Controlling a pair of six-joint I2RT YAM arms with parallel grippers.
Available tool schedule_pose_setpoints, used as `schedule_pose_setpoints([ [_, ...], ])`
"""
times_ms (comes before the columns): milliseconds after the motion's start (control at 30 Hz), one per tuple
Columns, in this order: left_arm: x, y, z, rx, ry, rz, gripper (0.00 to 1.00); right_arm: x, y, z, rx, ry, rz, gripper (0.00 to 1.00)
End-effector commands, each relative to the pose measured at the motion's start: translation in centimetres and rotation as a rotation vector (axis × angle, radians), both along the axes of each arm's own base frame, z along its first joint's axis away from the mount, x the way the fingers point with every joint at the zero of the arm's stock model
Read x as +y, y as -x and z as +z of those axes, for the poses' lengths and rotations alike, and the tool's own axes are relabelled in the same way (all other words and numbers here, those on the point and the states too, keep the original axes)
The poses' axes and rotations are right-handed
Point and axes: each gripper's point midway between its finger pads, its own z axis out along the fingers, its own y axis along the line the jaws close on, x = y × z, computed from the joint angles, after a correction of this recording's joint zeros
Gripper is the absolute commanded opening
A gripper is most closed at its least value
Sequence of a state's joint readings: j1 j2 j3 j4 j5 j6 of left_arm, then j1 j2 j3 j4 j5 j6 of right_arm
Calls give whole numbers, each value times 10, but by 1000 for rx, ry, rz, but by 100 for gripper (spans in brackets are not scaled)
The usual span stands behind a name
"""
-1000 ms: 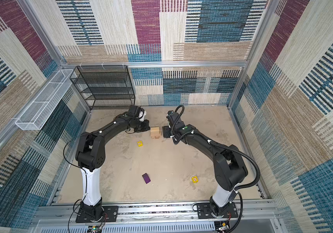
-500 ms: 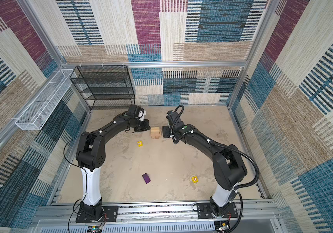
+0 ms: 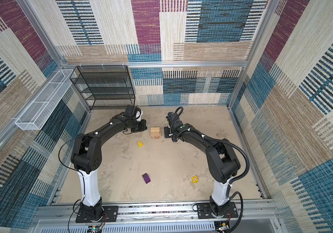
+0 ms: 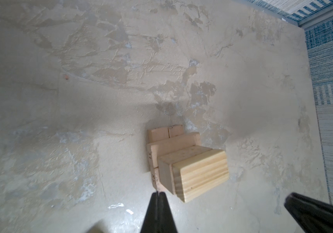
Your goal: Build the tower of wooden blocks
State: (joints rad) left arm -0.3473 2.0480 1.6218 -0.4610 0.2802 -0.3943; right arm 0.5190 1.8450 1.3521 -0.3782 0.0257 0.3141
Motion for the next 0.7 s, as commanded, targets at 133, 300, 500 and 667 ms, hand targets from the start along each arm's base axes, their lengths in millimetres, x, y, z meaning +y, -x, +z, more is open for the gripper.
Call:
schedule_pose_setpoints([
  [133,2,-2,-4,10,10,23,0,28,-23,-9,1,-78,37,4],
  [300,2,-2,-6,16,10,23,0,38,-29,-16,18,-94,62,4],
  [500,2,-4,-8,18,20,23,0,44,-31,-22,39,-107,79,4],
  [667,2,-6,-10,22,29,26,0,47,-31,-25,46,-112,89,4],
])
